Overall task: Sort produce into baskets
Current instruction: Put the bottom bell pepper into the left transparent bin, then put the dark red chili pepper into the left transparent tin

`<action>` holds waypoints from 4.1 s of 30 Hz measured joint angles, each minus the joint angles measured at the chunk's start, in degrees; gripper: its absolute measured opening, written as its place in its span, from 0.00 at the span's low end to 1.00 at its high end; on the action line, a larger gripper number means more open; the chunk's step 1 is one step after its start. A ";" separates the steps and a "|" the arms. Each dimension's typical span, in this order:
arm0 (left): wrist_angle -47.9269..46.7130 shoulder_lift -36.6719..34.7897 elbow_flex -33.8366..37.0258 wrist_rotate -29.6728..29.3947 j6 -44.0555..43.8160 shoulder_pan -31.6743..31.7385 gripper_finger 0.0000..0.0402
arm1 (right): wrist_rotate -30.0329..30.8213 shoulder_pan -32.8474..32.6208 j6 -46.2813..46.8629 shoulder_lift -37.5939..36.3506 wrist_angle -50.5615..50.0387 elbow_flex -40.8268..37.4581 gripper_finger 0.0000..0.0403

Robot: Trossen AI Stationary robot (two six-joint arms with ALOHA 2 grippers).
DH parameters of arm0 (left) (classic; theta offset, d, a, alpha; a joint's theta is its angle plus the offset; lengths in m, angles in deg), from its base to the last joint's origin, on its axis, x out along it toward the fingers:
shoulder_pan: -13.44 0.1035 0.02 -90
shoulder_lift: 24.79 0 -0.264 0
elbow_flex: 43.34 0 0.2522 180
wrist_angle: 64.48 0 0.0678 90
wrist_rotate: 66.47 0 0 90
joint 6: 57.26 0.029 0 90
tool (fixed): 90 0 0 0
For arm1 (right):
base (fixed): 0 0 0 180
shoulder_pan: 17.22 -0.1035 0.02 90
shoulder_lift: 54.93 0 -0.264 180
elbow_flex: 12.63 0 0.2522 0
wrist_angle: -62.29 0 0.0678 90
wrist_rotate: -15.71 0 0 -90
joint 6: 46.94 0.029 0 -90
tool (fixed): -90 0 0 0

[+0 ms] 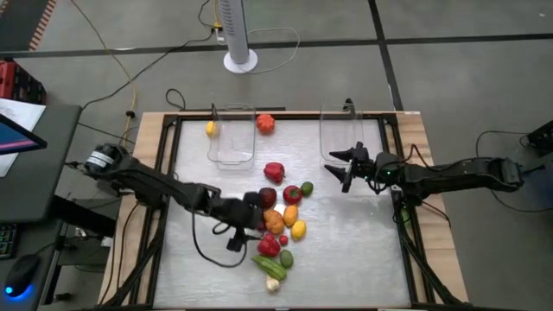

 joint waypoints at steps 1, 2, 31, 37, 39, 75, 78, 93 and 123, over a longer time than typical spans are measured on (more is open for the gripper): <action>1.26 1.19 -0.35 -0.18 0.05 -0.62 0.69 | 0.03 -0.41 0.00 0.31 0.61 0.00 0.73; 2.33 2.45 -0.66 -0.47 0.03 -1.26 0.71 | 0.04 -0.84 -0.04 0.69 0.97 0.00 0.73; -1.57 13.28 -4.43 -11.97 -4.01 -6.92 0.80 | 15.02 -17.38 1.53 6.63 6.66 0.02 0.73; -2.27 12.97 -6.68 -11.23 -6.01 -7.27 0.80 | 15.04 -18.11 1.69 6.63 6.64 0.02 0.73; -2.78 12.95 -7.21 -10.49 -7.41 -7.22 0.80 | 15.04 -18.10 1.70 6.63 6.63 0.02 0.73; -10.75 13.59 -7.64 -9.46 -9.41 -6.74 0.72 | 15.00 -18.07 1.68 6.63 6.17 0.02 0.73; -10.77 13.59 -7.64 -9.58 -9.00 -6.74 0.68 | 15.00 -18.07 1.68 6.63 6.15 0.02 0.73; -37.86 0.43 -17.24 -38.28 -9.70 -2.96 0.69 | 14.98 -18.07 2.16 6.63 5.96 0.02 0.73; -48.15 -5.91 -17.06 -35.91 -14.09 19.95 0.96 | 14.93 -18.10 2.14 6.63 5.87 0.02 0.73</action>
